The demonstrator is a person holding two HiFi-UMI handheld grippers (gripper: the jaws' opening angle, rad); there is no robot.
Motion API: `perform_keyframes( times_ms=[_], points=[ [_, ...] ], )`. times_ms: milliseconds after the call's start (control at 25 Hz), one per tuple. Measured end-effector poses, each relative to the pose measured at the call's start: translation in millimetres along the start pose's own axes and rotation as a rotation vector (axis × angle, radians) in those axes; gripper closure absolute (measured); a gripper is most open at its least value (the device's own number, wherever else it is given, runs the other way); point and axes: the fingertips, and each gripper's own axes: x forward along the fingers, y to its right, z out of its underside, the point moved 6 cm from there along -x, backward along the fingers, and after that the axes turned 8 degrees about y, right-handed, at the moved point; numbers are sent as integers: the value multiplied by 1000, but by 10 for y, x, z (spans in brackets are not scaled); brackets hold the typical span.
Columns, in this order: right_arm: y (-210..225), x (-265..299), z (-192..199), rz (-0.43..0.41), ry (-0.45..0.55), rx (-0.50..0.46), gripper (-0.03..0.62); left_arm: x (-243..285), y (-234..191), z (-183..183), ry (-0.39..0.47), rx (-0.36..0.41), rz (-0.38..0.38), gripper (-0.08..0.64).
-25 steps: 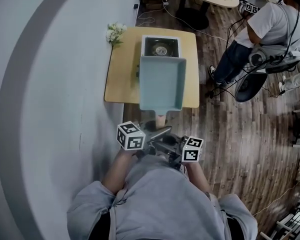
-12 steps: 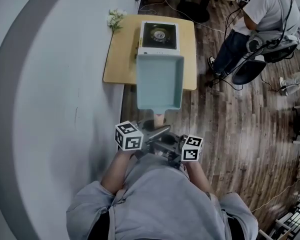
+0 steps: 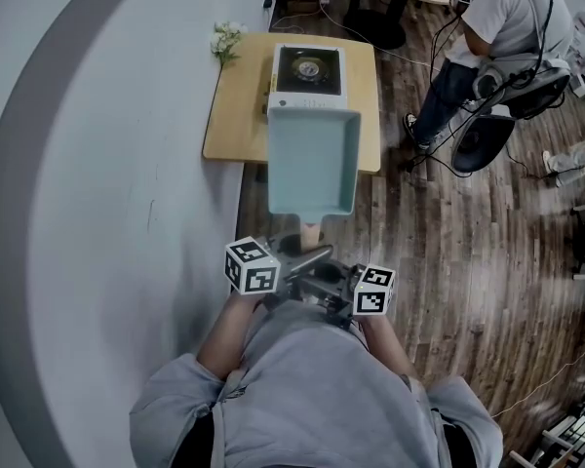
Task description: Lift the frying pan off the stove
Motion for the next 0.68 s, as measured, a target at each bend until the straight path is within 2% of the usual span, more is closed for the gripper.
perform_keyframes(
  times_ms=[680],
  points=[
    [-100,-8,54,-8,1,-20,471,-65,101,25,8,16,6,399]
  ],
)
